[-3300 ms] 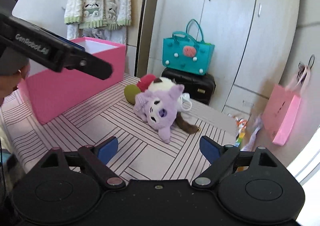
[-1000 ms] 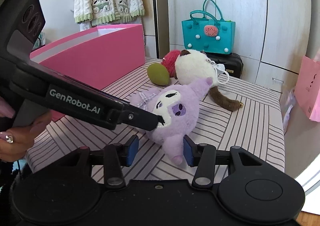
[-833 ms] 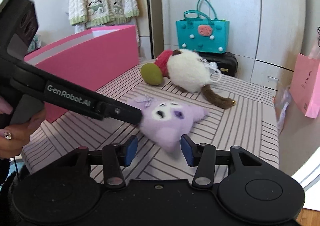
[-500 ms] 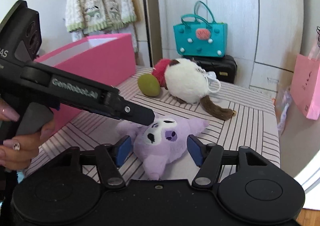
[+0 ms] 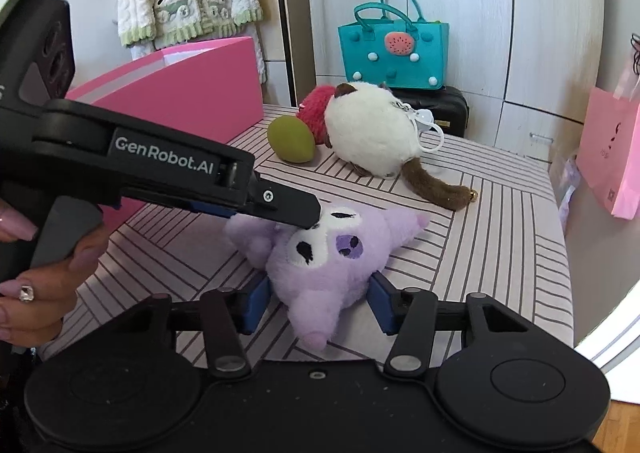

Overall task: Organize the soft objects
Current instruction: 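Close both grippers on the purple plush from either side, then lift the purple plush with both grippers and carry it over the box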

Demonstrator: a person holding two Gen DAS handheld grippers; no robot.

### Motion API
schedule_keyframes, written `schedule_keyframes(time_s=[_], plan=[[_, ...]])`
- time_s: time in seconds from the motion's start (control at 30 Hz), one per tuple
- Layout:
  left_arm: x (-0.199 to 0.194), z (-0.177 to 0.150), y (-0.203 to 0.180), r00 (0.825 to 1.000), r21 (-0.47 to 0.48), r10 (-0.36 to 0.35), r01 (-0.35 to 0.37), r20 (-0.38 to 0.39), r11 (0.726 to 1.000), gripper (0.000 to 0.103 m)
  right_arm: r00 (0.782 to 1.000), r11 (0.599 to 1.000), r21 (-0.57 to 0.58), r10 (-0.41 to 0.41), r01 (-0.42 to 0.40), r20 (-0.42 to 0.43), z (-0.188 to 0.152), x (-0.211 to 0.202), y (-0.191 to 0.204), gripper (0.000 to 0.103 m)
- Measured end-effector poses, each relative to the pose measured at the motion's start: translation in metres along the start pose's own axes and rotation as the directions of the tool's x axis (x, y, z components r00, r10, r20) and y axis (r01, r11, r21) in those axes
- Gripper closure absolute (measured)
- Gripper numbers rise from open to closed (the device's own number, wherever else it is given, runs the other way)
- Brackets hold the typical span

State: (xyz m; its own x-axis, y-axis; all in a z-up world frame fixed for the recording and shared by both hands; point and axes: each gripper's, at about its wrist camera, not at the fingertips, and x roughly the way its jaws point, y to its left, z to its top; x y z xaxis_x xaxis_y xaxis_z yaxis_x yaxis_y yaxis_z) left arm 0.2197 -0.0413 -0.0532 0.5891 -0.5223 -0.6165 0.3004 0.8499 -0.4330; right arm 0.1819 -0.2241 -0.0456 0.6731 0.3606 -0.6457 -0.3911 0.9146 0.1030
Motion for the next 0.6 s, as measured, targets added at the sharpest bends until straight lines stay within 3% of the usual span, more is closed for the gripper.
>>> schedule_keyframes(time_s=[0.3, 0.6], plan=[[-0.034, -0.002, -0.020, 1.000, 0.095, 0.010, -0.012, 0.020, 0.995, 0.052, 0.999, 1.000, 0.014, 0.023, -0.023, 0.026, 0.004, -0.025, 0.004, 0.041], [-0.086, 0.006, -0.029, 0.997, 0.162, -0.014, 0.001, 0.077, 0.987, 0.055, 0.994, 0.998, -0.005, 0.066, -0.066, 0.083, 0.019, -0.064, 0.024, 0.028]])
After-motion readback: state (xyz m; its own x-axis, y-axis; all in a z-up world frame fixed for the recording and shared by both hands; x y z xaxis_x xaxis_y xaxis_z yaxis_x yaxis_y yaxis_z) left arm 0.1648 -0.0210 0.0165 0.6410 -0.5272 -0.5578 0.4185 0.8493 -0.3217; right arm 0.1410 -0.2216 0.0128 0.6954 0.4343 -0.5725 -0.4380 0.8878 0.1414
